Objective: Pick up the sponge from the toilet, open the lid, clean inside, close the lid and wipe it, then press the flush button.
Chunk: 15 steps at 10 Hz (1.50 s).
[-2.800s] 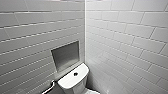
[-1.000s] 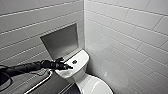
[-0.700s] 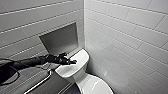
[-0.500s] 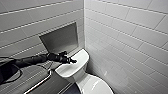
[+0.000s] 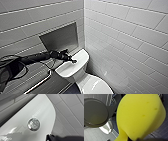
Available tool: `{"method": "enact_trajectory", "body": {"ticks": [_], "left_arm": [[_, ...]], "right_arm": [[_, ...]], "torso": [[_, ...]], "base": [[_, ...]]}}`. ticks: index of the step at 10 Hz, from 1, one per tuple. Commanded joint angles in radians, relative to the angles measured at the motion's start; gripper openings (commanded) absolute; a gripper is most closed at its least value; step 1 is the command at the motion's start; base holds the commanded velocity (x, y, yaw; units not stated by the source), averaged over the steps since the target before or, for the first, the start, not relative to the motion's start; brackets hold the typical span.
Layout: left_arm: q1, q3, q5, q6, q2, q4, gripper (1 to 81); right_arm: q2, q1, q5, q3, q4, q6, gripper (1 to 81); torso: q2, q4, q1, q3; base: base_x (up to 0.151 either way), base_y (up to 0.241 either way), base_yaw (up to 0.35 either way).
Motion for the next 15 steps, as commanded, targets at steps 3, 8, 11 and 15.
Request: {"method": "enact_trajectory", "body": {"ticks": [3, 8, 11, 15], "left_arm": [[-0.191, -0.166, 0.071, 0.007, 0.119, 0.047, 1.0], [-0.243, -0.267, 0.100, 0.007, 0.168, 0.079, 1.0], [-0.252, -0.304, 0.104, 0.007, 0.172, 0.082, 1.0], [-0.245, -0.405, 0.109, 0.007, 0.217, 0.125, 1.0]], "right_arm": [[-0.028, -0.008, -0.068, 0.035, 0.006, 0.000, 1.0], [-0.026, -0.008, -0.054, 0.034, 0.006, 0.000, 1.0], [-0.023, -0.010, -0.054, 0.034, 0.006, 0.000, 1.0], [-0.019, -0.013, -0.052, 0.035, 0.006, 0.000, 1.0]], "torso": [[0.000, 0.000, 0.000, 0.000], [0.000, 0.000, 0.000, -0.015], [0.001, 0.000, 0.000, -0.018], [0.001, 0.000, 0.000, -0.018]], "base": [[0.000, 0.000, 0.000], [0.000, 0.000, 0.000], [0.000, 0.000, 0.000], [0.000, 0.000, 0.000]]}}
